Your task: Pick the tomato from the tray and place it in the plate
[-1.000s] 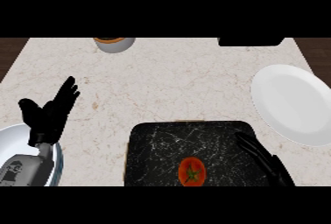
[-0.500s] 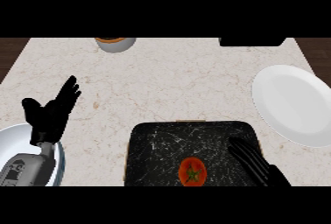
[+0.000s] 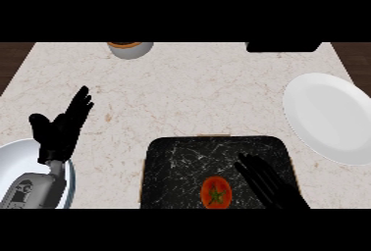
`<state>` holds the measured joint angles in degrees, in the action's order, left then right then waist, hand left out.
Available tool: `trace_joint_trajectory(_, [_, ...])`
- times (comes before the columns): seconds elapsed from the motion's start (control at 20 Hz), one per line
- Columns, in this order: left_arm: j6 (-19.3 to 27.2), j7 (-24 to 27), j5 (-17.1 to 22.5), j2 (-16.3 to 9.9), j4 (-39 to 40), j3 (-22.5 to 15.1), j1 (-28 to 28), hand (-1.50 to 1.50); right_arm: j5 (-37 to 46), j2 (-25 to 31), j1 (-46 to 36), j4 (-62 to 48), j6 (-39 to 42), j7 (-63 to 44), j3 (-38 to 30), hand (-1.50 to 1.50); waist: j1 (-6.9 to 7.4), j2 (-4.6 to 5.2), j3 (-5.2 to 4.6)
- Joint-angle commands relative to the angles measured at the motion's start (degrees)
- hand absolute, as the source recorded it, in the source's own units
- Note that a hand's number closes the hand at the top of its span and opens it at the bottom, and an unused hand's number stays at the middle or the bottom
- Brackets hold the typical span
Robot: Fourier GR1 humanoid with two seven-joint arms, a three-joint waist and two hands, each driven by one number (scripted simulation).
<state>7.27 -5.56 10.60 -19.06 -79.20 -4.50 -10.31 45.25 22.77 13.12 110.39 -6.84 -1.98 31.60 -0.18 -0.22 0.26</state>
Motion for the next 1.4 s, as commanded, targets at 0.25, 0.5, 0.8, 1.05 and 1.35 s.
trace_joint_trajectory(0.25, [-3.0, -1.7, -0.5, -0.5, 0.0, 2.6, 0.9, 0.0, 8.5, -2.9, -3.5, -0.9, 8.7, -10.3, 2.4, -1.5, 0.13, 0.2, -0.27])
trace_joint_trajectory(0.5, [-1.5, -6.0, -2.1, 0.6, -2.7, 2.6, 0.1, 0.0, 9.7, -8.6, -8.6, -5.9, 14.0, -14.5, 4.0, -1.5, 0.33, 0.21, -0.25])
trace_joint_trajectory(0.8, [-2.5, -0.3, -4.0, 4.3, 3.1, 3.8, 0.8, 0.0, 12.6, -12.0, -10.5, -8.7, 14.0, -15.3, 3.1, -1.5, 0.13, 0.26, -0.27])
trace_joint_trajectory(1.05, [-2.1, -8.0, -5.2, 4.4, -7.0, 4.1, 1.7, 0.0, 14.9, -13.0, -10.4, -9.8, 13.9, -14.3, 2.4, -1.5, 0.25, 0.17, -0.25])
trace_joint_trajectory(1.35, [-3.9, -5.2, -5.8, 4.4, -6.1, 4.9, 4.4, 0.0, 17.9, -15.1, -11.4, -12.3, 18.2, -17.0, 5.1, -1.5, 0.28, 0.15, -0.26])
